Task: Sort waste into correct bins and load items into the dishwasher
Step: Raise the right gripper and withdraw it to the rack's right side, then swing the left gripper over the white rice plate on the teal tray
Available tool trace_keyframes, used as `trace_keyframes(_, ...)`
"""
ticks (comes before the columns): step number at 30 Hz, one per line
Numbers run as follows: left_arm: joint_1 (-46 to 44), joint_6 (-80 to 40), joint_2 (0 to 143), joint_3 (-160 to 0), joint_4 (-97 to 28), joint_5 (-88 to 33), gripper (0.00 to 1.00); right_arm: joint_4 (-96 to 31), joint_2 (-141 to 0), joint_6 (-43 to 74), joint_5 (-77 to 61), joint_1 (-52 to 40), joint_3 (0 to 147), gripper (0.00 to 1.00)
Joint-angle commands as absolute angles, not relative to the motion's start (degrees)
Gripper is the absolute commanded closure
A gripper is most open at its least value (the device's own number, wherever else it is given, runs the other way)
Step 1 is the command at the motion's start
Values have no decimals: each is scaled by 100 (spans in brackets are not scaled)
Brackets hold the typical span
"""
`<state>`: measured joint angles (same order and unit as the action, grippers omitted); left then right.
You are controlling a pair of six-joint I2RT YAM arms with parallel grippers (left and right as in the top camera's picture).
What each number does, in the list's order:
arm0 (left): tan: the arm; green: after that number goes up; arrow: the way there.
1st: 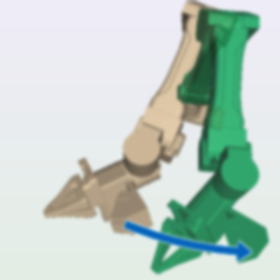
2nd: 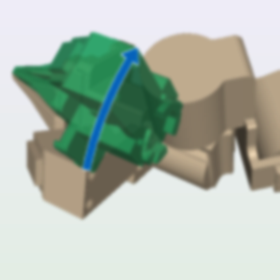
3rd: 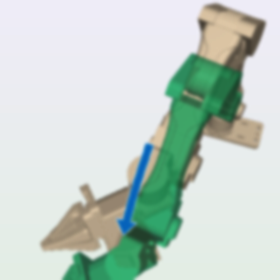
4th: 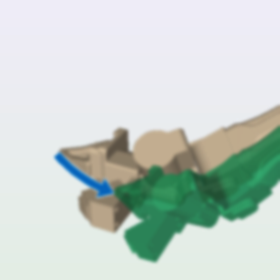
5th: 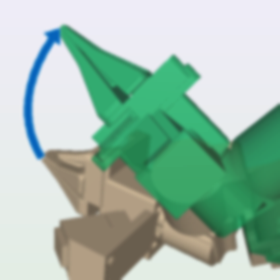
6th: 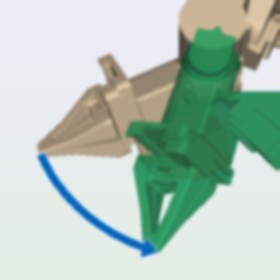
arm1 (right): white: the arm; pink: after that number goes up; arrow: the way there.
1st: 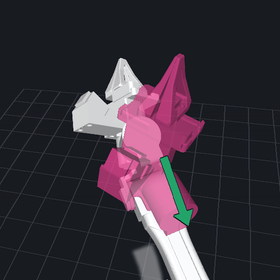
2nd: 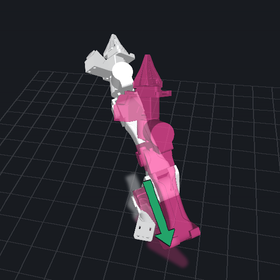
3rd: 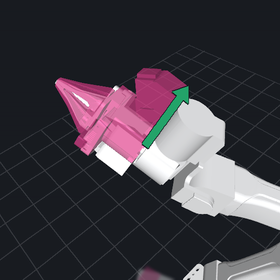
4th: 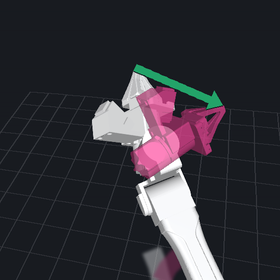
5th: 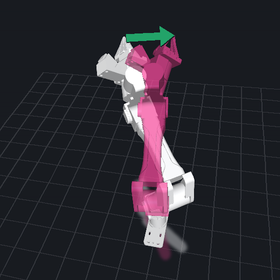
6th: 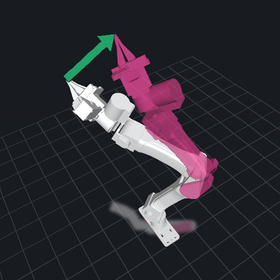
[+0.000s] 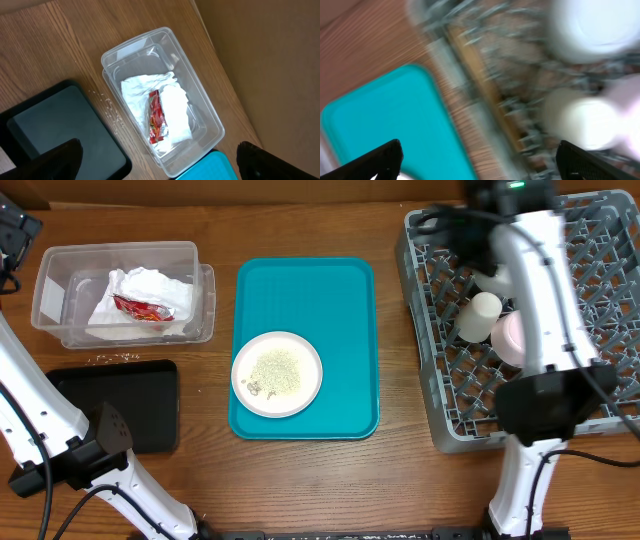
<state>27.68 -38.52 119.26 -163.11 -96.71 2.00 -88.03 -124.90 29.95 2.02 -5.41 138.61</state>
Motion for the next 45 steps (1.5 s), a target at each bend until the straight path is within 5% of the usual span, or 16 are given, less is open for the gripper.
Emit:
trace_keyframes(1, 2733, -3726, 11990, -16313, -9679, 255, 0, -8993, -12451, 3006, 237, 123, 13834, 0)
trace_keyframes(14, 2733, -3739, 11990, -16313, -9679, -416, 0, -9006, -12451, 3006, -327, 1525, 13834, 0)
trace_keyframes(22, 2342, -2484, 11994, -16232, -9679, -3057, 0, -8877, -12451, 3006, -311, 1662, 13834, 0)
trace_keyframes(45, -1551, -2528, 13082, -15023, -9679, -1374, 0, -8877, -12451, 3006, -311, 1662, 13834, 0)
